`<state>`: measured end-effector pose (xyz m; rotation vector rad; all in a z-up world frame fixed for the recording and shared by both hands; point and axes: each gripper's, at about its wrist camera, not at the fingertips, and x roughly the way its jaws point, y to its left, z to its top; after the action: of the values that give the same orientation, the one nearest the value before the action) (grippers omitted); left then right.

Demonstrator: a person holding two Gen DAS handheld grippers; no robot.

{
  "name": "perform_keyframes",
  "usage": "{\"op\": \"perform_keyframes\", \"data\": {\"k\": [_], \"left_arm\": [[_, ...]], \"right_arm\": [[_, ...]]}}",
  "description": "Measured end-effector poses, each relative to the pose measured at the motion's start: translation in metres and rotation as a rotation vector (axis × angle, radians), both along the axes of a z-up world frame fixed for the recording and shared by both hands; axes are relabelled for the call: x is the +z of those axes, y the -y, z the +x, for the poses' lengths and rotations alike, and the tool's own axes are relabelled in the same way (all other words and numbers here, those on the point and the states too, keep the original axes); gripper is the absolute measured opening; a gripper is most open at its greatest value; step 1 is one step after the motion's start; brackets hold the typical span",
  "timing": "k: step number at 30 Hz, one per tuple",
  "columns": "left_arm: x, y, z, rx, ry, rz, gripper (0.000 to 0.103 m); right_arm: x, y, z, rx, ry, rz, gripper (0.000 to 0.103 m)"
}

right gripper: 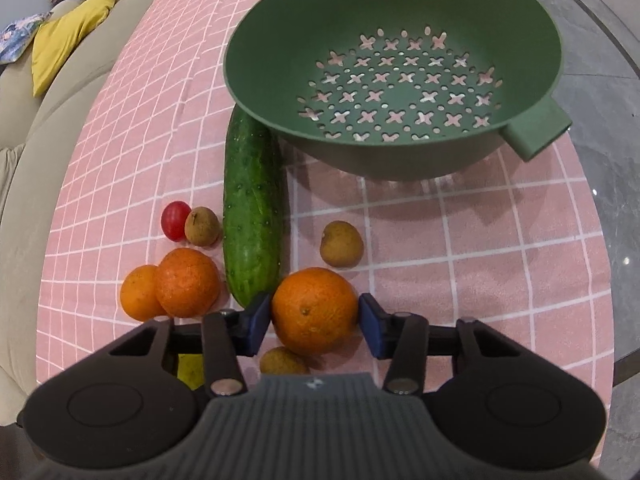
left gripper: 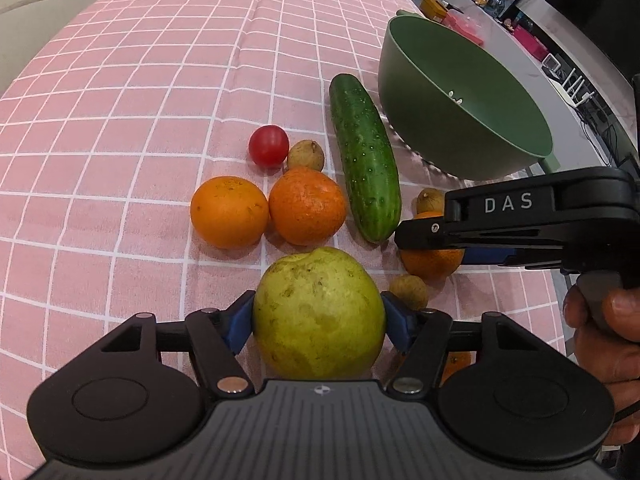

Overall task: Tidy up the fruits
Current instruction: 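Grasp the green pear with the left tool while the right tool grasps an orange, then carry the pear and orange into the green colander and open both tools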

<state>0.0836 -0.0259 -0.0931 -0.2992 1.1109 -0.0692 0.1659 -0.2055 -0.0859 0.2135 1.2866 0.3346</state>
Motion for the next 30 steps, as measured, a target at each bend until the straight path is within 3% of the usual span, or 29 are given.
{"op": "perform_keyframes", "data": {"k": [17, 24, 30], "left_arm": [[0.003, 0.002, 0.001, -0.033, -0.020, 0.010, 0.075], [0.015, -0.007, -0.009, -0.024, -0.032, 0.031, 0.075], [0.044, -0.017, -0.012, -0.034, -0.032, 0.072, 0.075]], "right_arm": [[0.003, 0.001, -0.003, 0.023, -0.002, -0.014, 0.043], [0.017, 0.003, -0.006, 0.020, 0.002, 0.025, 0.043], [0.044, 0.004, -0.014, 0.036, 0.028, 0.100, 0.043]]}}
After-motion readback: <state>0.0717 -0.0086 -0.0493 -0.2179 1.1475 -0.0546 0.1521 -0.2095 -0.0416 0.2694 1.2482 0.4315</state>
